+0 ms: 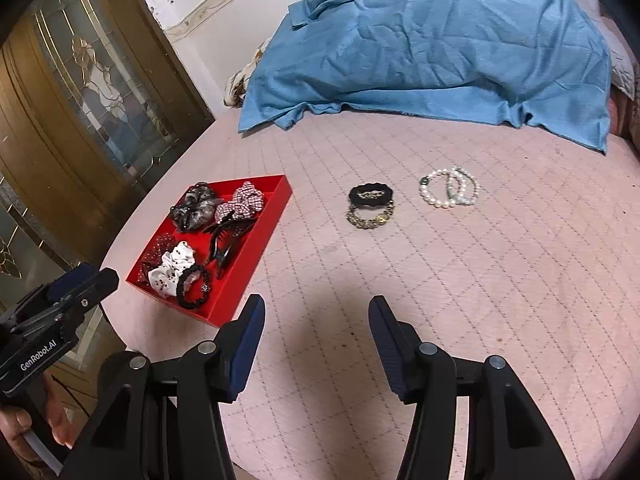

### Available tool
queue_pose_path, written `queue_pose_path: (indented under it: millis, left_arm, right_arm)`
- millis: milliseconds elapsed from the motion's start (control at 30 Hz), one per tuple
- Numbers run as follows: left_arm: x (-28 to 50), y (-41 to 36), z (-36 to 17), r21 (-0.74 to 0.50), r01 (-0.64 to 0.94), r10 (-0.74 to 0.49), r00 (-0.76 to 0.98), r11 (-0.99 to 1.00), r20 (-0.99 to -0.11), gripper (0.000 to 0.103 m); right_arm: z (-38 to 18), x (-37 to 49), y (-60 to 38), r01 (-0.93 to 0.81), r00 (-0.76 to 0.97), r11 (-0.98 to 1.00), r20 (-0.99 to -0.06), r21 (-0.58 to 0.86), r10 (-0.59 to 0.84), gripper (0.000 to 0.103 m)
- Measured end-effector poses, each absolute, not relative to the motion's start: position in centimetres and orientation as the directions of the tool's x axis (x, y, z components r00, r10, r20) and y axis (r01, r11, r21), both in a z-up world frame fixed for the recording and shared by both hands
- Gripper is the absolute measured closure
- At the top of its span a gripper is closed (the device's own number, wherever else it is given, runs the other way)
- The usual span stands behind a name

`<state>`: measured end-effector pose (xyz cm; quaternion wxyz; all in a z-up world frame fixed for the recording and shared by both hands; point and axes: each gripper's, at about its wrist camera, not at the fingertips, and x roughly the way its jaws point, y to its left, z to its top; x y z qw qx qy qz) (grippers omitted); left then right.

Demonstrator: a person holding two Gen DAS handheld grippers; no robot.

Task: Organize jewelry
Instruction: 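Move both tools back toward the remaining hair ties on the bed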

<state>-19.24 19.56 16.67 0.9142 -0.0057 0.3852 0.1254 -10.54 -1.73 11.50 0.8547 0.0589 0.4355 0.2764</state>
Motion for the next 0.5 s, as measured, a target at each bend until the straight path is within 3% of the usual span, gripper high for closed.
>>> queue_pose_path:
  millis: [500]
  left_arm:
    - [-18.5, 18.3, 16.0, 0.124, -0.221, 0.240, 0.648, 0.967, -0.723, 0.038]
  right_arm:
    - [10.0, -10.2, -4.4, -0.370, 0.476, 0.859, -0.722, 0.353, 0.502, 0.041]
